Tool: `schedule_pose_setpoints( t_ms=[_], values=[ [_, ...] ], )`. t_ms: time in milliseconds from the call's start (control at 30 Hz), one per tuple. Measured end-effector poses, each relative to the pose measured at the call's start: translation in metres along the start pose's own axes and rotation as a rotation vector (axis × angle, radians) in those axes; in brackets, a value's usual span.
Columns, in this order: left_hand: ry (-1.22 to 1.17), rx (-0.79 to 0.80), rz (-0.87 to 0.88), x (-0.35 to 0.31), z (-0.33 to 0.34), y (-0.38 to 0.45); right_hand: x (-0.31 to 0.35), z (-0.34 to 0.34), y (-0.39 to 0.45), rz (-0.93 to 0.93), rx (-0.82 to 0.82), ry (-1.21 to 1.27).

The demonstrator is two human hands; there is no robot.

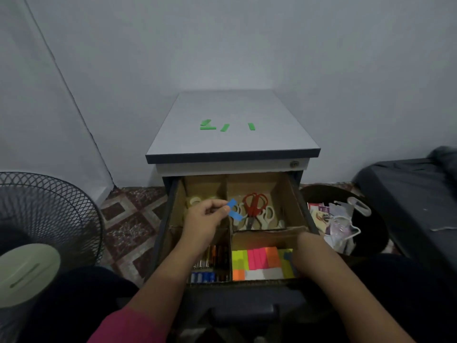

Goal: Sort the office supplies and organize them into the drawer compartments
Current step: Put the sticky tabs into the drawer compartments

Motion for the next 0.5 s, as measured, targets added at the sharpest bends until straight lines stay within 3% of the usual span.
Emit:
schedule_pose_setpoints(
  t_ms=[500],
  values=[
    [0.038,0.099,0.002,-0.001,0.001,-0.005,0.005,-0.010,0.001,0.033,0.116,-0.057]
  ],
)
Point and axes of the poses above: each hand's wrist, its own y-axis towards the middle knuckle, its own z-axis out of the palm, x = y × z, the point moved 2 cm from there along y, towards the middle knuckle, and after that the axes turned 11 degrees about -y, right-handed, at the moved point
